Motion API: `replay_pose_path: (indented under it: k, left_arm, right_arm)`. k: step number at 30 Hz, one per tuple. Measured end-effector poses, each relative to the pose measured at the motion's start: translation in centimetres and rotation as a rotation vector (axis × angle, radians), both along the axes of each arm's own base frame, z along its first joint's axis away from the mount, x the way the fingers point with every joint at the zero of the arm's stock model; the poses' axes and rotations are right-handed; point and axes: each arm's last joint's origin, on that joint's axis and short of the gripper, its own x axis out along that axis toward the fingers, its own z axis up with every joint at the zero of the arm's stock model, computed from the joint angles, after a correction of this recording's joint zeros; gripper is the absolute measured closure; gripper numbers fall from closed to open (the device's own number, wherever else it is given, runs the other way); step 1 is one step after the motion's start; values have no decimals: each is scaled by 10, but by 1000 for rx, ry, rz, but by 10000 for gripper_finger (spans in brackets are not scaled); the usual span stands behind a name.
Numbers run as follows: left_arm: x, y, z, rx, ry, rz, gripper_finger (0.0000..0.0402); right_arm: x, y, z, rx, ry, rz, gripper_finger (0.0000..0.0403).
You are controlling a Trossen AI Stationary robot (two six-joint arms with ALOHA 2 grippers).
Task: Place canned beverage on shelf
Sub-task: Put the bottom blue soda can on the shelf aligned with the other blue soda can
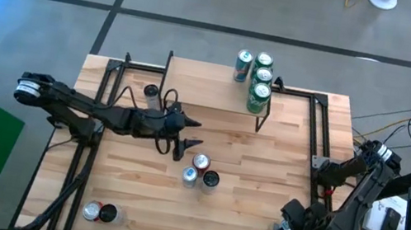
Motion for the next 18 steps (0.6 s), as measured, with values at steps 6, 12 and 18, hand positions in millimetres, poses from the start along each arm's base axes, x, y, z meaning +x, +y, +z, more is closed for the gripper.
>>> replay_pose_path:
  k: [6,12,18]
  left_arm:
    - [0,0,-1,3,6,0,132]
    - [0,0,-1,4,8,2,132]
    - [0,0,-1,5,9,3,132]
  right_arm:
    - [-1,-2,-11,-22,15,-21,49]
    - [0,4,-21,20,-4,2,56]
    - [-3,3,-28,6,6,15,67]
